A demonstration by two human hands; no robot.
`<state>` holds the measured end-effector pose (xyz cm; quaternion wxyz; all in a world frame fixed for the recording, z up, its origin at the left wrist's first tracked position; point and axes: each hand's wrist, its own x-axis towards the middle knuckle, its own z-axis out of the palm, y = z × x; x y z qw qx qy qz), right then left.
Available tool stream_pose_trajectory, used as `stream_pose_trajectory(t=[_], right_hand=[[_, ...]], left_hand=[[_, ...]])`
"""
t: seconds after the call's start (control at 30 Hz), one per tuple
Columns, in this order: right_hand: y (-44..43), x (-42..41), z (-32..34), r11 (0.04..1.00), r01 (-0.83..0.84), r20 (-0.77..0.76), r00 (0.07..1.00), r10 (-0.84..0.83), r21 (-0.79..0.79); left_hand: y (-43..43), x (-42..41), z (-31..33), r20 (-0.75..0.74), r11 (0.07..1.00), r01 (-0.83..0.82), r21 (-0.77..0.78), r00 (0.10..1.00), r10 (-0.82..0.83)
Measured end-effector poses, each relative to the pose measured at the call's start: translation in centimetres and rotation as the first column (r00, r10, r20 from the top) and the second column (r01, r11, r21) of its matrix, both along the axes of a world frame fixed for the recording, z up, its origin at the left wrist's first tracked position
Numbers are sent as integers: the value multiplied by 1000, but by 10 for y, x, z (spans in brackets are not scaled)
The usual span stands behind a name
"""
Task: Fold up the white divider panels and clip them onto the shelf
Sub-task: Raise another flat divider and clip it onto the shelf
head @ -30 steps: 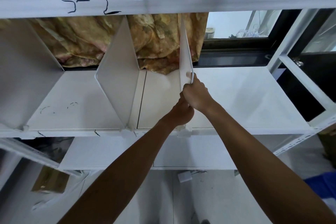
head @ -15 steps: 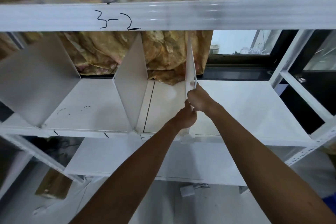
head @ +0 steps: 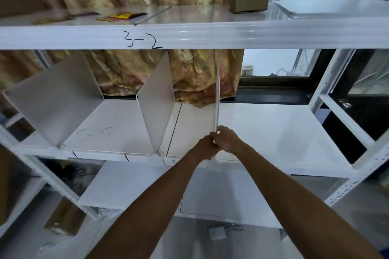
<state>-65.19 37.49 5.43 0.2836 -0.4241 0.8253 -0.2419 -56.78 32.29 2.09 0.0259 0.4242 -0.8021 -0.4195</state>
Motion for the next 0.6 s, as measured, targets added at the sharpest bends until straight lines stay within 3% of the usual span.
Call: stream_pose_trajectory(t=[0.27,0.4,0.5,0.6], right_hand=[[26,4,-54,995,-59,45,997,55,84],[30,10,-84,995,-26,181,983,7,101],[41,23,-96,989,88,379,916,-128,123],[57,34,-107,983,65,428,894,-133,171]], left_hand=[[28,21,-40,-123,984,-175,36,976,178],[42,44,-59,-164,957,-258,133,946,278],[48,69,-76,-157,919,-310,243,923,353],[52,99,-84,-192,855,-341,390,878,438]])
